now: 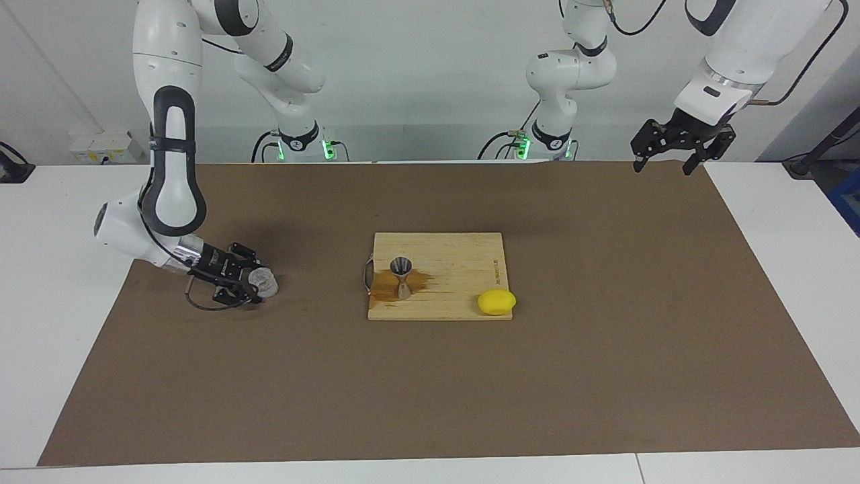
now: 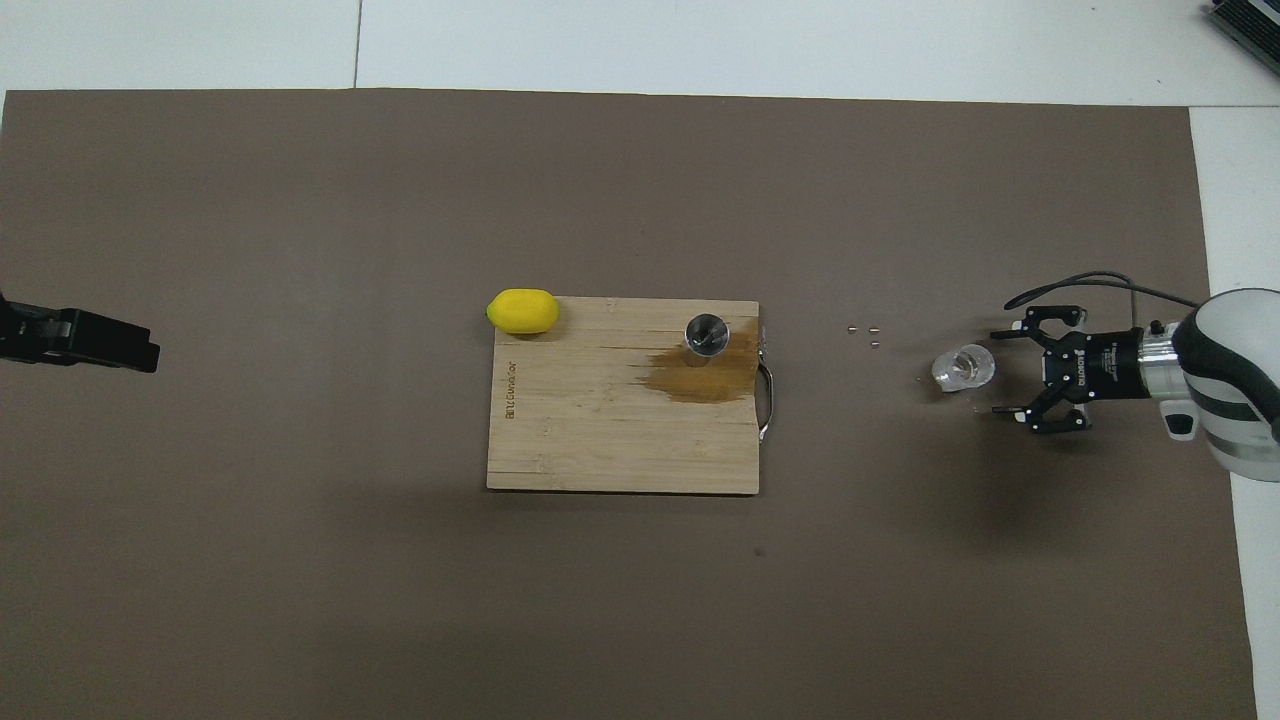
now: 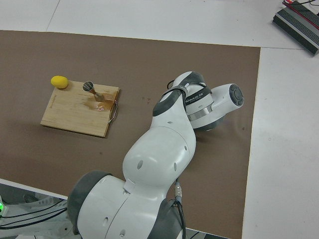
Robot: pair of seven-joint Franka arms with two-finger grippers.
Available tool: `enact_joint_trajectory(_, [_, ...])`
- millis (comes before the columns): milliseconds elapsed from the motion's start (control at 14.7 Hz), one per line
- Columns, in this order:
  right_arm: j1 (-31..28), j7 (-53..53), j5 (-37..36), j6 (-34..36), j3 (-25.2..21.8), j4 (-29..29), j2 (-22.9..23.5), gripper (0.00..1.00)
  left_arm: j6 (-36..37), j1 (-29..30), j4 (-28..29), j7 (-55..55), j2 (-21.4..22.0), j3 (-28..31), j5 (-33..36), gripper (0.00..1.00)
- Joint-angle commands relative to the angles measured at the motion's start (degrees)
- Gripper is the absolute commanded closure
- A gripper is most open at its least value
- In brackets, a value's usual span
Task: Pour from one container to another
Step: 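Open the right gripper to release the glass cup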
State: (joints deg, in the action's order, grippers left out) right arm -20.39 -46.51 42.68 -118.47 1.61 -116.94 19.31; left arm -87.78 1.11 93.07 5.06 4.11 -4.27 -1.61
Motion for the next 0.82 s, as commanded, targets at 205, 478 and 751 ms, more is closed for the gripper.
enact_joint_trajectory(205, [-0.6,8.3,-0.7,-0.9,0.4,-4.7,-10.2,0.00,0.8,0.6,0.2,0.5,0.4,-0.3,0.6,0.00])
enact_joint_trajectory(478, [4.4,15.0,-13.8,1.7,0.7,-4.2,-12.4,0.00,0.8,0.6,0.2,0.5,0.4,-0.3,0.6,0.00])
enact_joint_trajectory(751, [11.2,28.6,-28.1,0.9,0.8,-3.6,-11.8,0.00,0.8,0.6,0.2,0.5,0.4,-0.3,0.6,0.00])
